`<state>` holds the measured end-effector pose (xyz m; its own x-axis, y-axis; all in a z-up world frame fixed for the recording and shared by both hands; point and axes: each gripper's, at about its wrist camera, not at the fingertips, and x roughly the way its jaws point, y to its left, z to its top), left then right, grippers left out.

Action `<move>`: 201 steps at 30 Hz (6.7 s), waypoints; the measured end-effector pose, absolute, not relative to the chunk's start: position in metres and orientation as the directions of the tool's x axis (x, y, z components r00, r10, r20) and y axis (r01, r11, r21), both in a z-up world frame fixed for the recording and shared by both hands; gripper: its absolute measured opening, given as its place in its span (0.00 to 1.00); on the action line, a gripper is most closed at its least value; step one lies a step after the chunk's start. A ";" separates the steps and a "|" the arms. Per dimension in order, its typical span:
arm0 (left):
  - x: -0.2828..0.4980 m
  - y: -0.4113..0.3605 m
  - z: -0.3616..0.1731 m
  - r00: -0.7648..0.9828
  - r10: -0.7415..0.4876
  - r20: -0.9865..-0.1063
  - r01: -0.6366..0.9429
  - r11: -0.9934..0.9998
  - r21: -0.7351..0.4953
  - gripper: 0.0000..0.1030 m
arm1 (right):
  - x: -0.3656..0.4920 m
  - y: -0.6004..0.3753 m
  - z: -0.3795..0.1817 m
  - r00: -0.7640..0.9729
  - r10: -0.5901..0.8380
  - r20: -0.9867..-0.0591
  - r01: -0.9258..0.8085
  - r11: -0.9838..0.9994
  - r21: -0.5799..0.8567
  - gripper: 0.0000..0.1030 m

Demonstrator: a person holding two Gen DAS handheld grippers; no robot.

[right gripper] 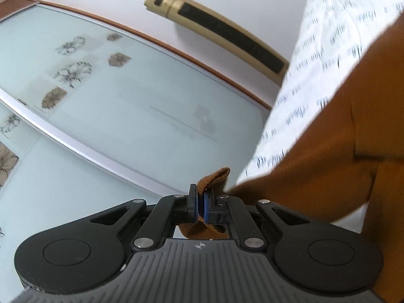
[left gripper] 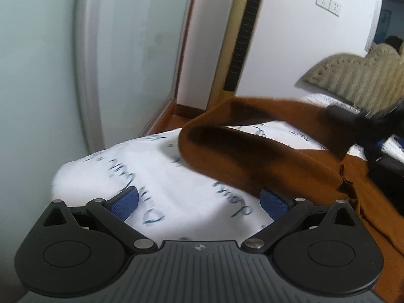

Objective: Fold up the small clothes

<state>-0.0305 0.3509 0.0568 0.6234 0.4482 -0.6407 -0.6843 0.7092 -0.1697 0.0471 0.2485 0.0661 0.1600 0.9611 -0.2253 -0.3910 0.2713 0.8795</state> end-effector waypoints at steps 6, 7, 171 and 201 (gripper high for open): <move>0.007 0.338 0.051 0.672 0.412 -0.616 -0.643 0.737 -0.209 1.00 | 0.062 0.222 0.102 0.211 0.959 -0.191 -0.440 0.267 0.857 0.08; 0.015 0.334 0.050 0.656 0.430 -0.621 -0.657 0.730 -0.188 1.00 | 0.064 0.214 0.108 0.224 0.957 -0.185 -0.449 0.270 0.852 0.08; -0.174 0.288 0.064 0.792 0.162 -0.588 -0.263 0.961 -0.089 1.00 | -0.173 -0.189 0.053 0.640 0.527 -0.559 -0.127 0.790 0.600 0.64; -0.199 0.214 0.026 0.807 -0.042 -0.590 0.066 0.998 0.020 1.00 | -0.228 -0.174 0.031 0.546 0.631 -0.551 -0.196 0.736 0.648 0.75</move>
